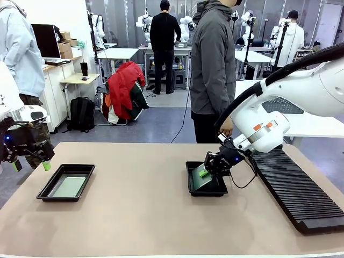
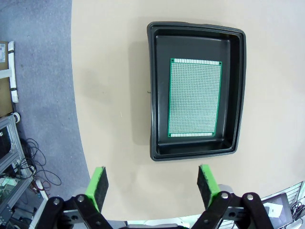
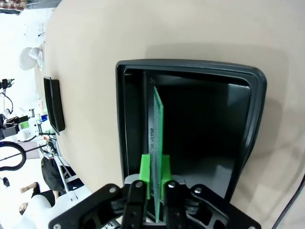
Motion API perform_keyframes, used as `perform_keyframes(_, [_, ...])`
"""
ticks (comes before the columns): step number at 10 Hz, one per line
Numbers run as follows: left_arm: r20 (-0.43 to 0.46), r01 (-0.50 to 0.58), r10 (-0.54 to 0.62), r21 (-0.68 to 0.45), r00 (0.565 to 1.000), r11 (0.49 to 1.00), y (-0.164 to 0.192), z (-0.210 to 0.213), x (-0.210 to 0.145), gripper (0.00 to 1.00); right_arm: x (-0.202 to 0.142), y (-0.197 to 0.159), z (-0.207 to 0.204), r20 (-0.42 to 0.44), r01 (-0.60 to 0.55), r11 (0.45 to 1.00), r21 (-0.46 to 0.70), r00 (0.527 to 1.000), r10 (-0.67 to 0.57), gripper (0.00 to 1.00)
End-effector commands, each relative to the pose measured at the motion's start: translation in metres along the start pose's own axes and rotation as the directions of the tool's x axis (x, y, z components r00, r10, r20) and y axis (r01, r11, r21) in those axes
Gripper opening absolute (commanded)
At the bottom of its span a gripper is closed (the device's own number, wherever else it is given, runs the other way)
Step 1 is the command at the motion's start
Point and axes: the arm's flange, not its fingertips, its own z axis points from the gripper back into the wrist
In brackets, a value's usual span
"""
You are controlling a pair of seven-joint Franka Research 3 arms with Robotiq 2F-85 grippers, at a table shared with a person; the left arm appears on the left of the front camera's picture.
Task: Inspect and transfer BCBs to ESD trays.
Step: Pick up the Blank PCB from the PCB Rack and place it in the right ESD tray.
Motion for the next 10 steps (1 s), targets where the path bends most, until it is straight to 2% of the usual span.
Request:
perform_keyframes(1, [0.012, 0.001, -0.001, -0.004, 1.0, 1.0, 0.001, -0.001, 0.001, 1.0, -0.001, 0.019, 0.005, 0.003, 0.013, 0.997, -0.077, 1.0, -0.012, 0.35])
perform_keyframes(2, [0.012, 0.001, -0.001, -0.004, 1.0, 1.0, 0.001, -0.001, 0.001, 1.0, -0.001, 0.025, 0.008, 0.007, 0.018, 0.994, -0.109, 1.0, -0.017, 0.41])
perform_keyframes(3, [0.012, 0.001, -0.001, -0.004, 1.0, 1.0, 0.001, -0.001, 0.001, 1.0, 0.0, 0.031, 0.011, 0.01, 0.024, 0.989, -0.146, 1.0, -0.022, 0.54])
perform_keyframes(4, [0.012, 0.001, -0.001, -0.004, 1.0, 1.0, 0.001, -0.001, 0.001, 1.0, 0.0, 0.038, 0.014, 0.01, 0.015, 0.982, -0.188, 1.0, -0.014, 0.6])
perform_keyframes(5, [0.012, 0.001, -0.001, -0.004, 1.0, 1.0, 0.001, -0.001, 0.001, 1.0, 0.0, 0.047, 0.018, 0.013, 0.011, 0.968, -0.251, 1.0, -0.008, 0.73])
perform_keyframes(6, [0.012, 0.001, -0.001, -0.004, 1.0, 1.0, 0.001, -0.001, 0.001, 1.0, 0.001, 0.055, 0.02, 0.015, 0.002, 0.946, -0.324, 1.0, 0.003, 0.79])
perform_keyframes(7, [0.012, 0.001, -0.001, -0.004, 1.0, 1.0, 0.001, -0.001, 0.001, 1.0, 0.001, 0.065, 0.021, 0.017, -0.001, 0.922, -0.388, 1.0, 0.008, 0.93])
perform_keyframes(8, [0.012, 0.001, -0.001, -0.004, 1.0, 1.0, 0.001, -0.001, 0.001, 1.0, -0.001, 0.073, 0.025, 0.02, -0.008, 0.904, -0.428, 1.0, 0.018, 0.99])
perform_keyframes(10, [0.012, 0.001, -0.001, -0.004, 1.0, 1.0, 0.001, -0.001, 0.001, 1.0, -0.007, 0.088, 0.035, 0.021, -0.02, 0.86, -0.51, 0.999, 0.036, 1.0])
